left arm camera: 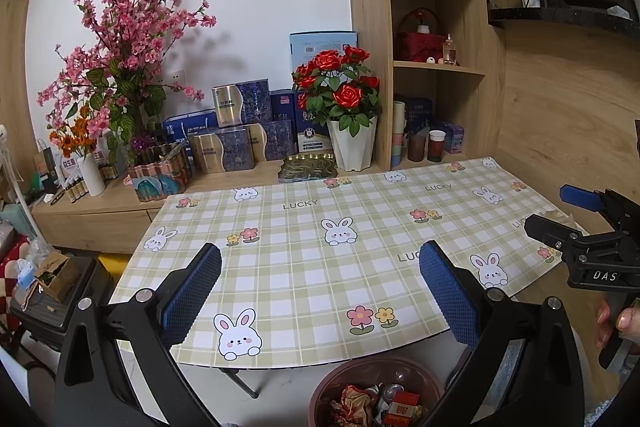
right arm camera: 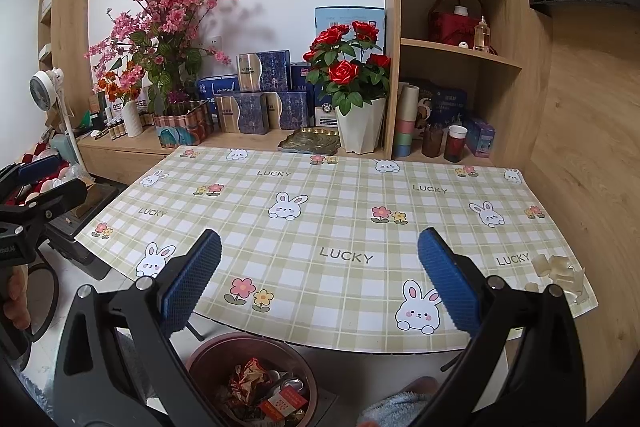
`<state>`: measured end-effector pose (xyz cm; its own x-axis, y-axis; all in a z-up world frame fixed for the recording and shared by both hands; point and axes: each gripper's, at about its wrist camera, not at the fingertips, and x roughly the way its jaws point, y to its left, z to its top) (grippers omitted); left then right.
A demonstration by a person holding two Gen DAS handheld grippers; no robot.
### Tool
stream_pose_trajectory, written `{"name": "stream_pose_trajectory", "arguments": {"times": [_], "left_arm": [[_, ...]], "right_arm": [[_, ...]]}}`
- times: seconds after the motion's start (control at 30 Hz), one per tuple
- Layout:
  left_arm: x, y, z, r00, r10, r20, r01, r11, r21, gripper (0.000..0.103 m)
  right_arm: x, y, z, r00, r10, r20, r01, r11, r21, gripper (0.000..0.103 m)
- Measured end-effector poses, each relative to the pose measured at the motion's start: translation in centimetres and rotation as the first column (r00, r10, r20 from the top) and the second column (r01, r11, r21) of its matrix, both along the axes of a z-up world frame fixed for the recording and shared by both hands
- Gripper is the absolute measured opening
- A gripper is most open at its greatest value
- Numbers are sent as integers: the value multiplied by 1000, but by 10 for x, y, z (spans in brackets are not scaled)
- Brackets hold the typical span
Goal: Collect trash
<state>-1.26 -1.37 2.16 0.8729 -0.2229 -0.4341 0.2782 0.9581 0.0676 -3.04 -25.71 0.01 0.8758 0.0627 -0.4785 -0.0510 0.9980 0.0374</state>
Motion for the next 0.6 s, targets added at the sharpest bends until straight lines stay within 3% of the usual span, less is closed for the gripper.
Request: {"name": "stream_pose_trajectory", "arguments": {"times": [0.6], "left_arm": [[3,1,0,999,-2,-37,1,1000,-13,97]], "right_arm": [[2,-7,-2,999,-23,-23,23,999,29,97]]}}
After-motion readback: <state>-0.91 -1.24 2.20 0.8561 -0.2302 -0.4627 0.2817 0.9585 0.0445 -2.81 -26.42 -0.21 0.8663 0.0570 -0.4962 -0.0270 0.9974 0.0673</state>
